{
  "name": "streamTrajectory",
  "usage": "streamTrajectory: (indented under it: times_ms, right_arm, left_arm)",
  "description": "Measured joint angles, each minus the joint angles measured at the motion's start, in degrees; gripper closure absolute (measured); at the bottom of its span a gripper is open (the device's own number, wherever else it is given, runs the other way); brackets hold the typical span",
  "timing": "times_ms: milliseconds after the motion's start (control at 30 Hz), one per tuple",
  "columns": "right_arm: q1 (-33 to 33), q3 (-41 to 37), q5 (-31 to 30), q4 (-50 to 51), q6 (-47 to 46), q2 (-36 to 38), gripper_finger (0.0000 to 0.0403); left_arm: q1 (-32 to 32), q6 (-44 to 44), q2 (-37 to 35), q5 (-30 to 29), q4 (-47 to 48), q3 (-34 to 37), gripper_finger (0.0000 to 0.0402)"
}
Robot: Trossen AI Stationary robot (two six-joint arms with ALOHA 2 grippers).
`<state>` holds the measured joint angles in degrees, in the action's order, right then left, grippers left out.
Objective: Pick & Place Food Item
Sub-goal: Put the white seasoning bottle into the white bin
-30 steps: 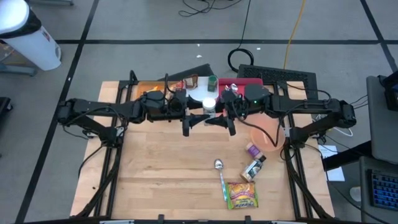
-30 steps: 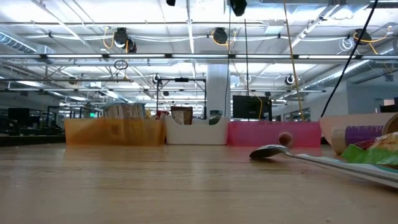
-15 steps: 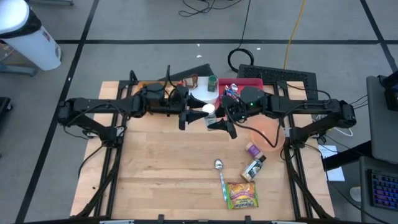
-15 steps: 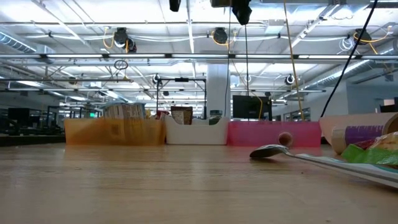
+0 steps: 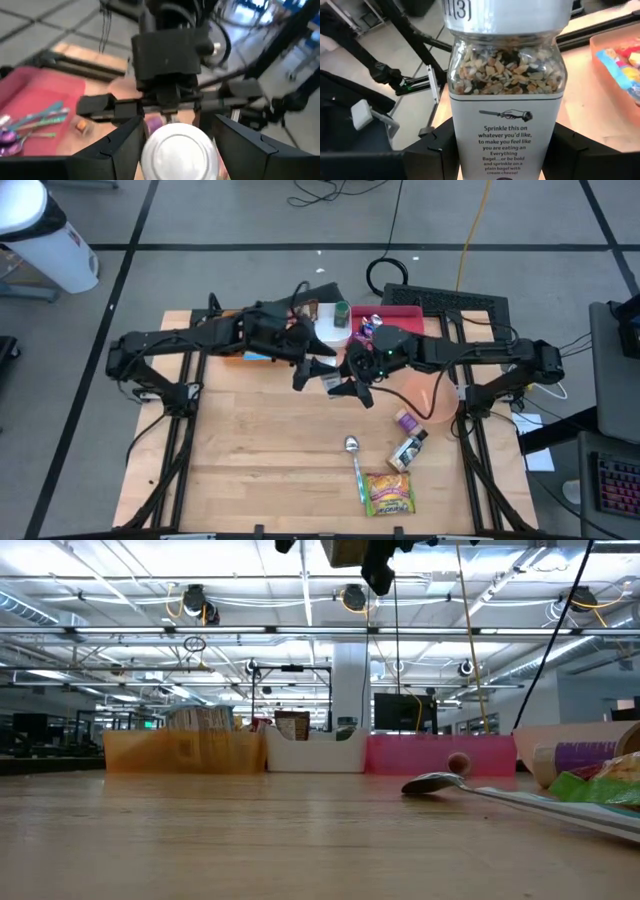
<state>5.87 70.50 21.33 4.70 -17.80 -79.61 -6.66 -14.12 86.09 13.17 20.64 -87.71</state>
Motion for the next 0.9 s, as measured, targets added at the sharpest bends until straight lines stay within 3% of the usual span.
streamTrajectory:
  times_ms: [233, 500, 700, 900]
  right_arm:
    - [0.0, 0.0, 0.0, -0.2, -0.2, 0.1, 0.0213]
    - [0.1, 0.0, 1.1, -0.1, -0.1, 0.1, 0.0213]
    - [0.1, 0.0, 1.0, 0.3, -0.4, 0.1, 0.0213]
    - [0.1, 0.0, 1.0, 0.3, -0.4, 0.1, 0.0213]
  left_arm:
    - [-0.5, 1.5, 3.6, 2.5, 11.0, -5.7, 0.0158]
    - [-1.6, 0.1, 5.2, 6.2, 12.6, -6.8, 0.0158]
    - [-1.6, -0.1, 5.2, 6.0, 12.7, -6.8, 0.0195]
    - [-1.6, 0.3, 5.2, 5.8, 12.7, -6.8, 0.0195]
